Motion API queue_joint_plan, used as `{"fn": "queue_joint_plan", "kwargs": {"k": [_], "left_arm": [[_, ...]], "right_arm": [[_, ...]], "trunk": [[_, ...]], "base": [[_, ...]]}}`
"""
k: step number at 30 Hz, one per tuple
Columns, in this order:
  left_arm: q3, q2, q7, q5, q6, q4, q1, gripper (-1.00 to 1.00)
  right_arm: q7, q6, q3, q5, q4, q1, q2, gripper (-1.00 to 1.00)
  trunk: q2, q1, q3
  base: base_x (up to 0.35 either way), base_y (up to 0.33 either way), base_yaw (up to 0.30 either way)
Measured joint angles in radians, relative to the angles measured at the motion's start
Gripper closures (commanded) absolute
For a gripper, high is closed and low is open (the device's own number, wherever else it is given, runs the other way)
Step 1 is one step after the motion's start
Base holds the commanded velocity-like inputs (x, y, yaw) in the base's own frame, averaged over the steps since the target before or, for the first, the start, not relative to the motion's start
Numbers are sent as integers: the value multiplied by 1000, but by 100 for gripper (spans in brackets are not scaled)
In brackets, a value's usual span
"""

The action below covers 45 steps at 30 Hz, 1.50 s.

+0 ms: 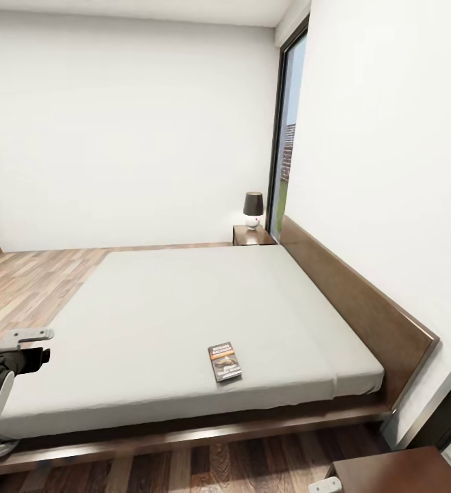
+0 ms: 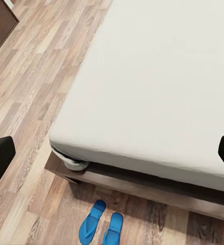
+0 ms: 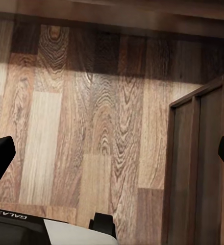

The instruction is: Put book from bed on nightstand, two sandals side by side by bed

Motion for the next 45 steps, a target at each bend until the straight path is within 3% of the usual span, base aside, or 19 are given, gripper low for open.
{"fn": "queue_joint_plan", "kwargs": {"k": [45], "left_arm": [[0, -2, 32, 0, 0, 0, 1, -100]], "right_arm": [[0, 0, 4, 0, 1, 0, 1, -100]], "trunk": [[0, 0, 4]], "base": [[89, -14, 0]]}}
